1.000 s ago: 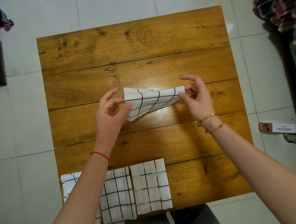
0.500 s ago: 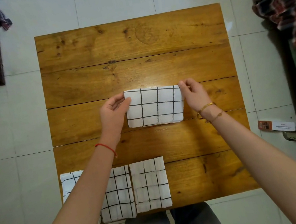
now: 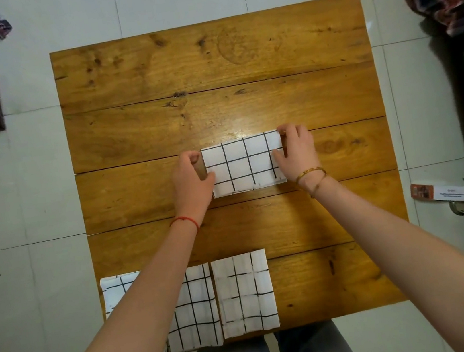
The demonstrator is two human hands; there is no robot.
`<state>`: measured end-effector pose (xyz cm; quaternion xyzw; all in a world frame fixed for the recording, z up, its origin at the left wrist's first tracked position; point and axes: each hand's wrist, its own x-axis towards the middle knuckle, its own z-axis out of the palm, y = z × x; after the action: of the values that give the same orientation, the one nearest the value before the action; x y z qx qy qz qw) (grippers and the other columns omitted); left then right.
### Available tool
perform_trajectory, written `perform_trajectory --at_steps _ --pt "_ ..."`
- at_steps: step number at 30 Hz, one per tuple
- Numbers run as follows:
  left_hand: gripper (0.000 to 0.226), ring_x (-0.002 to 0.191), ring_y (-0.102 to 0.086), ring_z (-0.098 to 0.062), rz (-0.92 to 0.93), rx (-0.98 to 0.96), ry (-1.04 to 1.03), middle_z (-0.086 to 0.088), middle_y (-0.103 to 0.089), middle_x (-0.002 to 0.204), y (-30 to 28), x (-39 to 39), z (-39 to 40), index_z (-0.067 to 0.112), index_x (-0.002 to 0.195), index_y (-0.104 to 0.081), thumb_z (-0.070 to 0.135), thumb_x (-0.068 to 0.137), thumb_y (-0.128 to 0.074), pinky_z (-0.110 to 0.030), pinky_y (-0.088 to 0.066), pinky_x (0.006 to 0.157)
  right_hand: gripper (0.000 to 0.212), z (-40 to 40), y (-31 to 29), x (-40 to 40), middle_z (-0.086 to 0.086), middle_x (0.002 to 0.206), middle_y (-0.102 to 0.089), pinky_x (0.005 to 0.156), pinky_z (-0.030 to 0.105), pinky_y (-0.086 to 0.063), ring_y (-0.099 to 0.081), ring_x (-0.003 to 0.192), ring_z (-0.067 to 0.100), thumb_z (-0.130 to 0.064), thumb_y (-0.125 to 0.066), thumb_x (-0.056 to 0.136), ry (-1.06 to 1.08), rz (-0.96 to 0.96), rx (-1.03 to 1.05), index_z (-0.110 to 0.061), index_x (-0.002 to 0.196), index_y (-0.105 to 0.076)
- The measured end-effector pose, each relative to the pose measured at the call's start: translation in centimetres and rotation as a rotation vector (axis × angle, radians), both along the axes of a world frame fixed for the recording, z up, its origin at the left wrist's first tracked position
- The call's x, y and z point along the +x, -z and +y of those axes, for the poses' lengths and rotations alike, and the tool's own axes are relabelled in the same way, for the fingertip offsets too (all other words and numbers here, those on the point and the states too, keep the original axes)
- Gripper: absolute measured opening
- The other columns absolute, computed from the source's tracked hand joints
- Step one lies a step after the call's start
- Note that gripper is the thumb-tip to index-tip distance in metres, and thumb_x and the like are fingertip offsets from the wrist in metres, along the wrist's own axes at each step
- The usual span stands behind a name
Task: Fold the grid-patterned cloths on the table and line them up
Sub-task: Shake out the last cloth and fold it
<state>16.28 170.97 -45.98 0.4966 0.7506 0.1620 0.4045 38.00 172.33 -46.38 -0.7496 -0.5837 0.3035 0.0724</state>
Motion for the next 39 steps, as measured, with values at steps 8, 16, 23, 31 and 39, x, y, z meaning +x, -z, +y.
perform_trajectory --at_steps 8,16,23,31,39 --pt "0.07 0.147 -0.011 -0.022 0.459 0.095 0.569 0.003 -0.018 0.159 0.6 -0.6 -1.3 0.02 0.153 -0.018 0.026 0.094 -0.056 -0.044 -0.018 0.117 0.052 -0.6 -0.1 -4.6 0.004 0.149 -0.037 0.113 0.045 -0.027 -0.028 0.139 0.03 -0.021 -0.046 0.093 -0.565 -0.183 0.145 -0.012 0.143 -0.036" --pt "0.074 0.149 0.004 -0.025 0.558 -0.005 0.691 0.005 0.002 0.162 1.5 -0.8 -1.6 0.021 0.155 -0.005 0.026 0.097 -0.05 -0.056 -0.012 0.118 0.058 -1.0 1.3 -7.7 -0.002 0.16 -0.005 0.118 0.049 -0.005 0.0 0.147 0.026 -0.03 -0.03 0.101 -0.756 -0.342 -0.054 -0.016 0.152 -0.008" --pt "0.074 0.148 0.009 -0.027 0.561 -0.016 0.701 0.009 0.008 0.162 1.9 -1.2 -1.9 0.026 0.154 -0.002 0.036 0.097 -0.047 -0.061 -0.011 0.116 0.055 -2.1 1.2 -3.5 -0.004 0.16 -0.006 0.119 0.049 -0.005 0.0 0.147 0.024 -0.034 -0.022 0.101 -0.633 -0.394 -0.068 -0.018 0.152 -0.01" --pt "0.075 0.148 0.011 -0.027 0.556 -0.022 0.709 0.007 0.012 0.161 1.6 -1.2 -1.9 0.024 0.154 0.003 0.035 0.098 -0.046 -0.06 -0.01 0.117 0.053 -2.6 0.4 -0.1 -0.004 0.158 -0.015 0.119 0.049 -0.001 0.002 0.147 0.021 -0.035 -0.02 0.101 -0.407 -0.344 -0.057 -0.018 0.151 -0.017" --pt "0.062 0.144 -0.023 -0.025 0.581 0.208 0.769 -0.005 -0.031 0.154 0.3 -1.6 -6.4 0.015 0.15 -0.029 0.022 0.093 -0.055 -0.052 -0.025 0.116 0.054 -5.2 -1.2 -3.5 0.002 0.154 -0.028 0.118 0.047 -0.013 -0.017 0.145 0.024 -0.031 -0.017 0.097 -0.672 -0.273 0.063 -0.013 0.147 -0.031"
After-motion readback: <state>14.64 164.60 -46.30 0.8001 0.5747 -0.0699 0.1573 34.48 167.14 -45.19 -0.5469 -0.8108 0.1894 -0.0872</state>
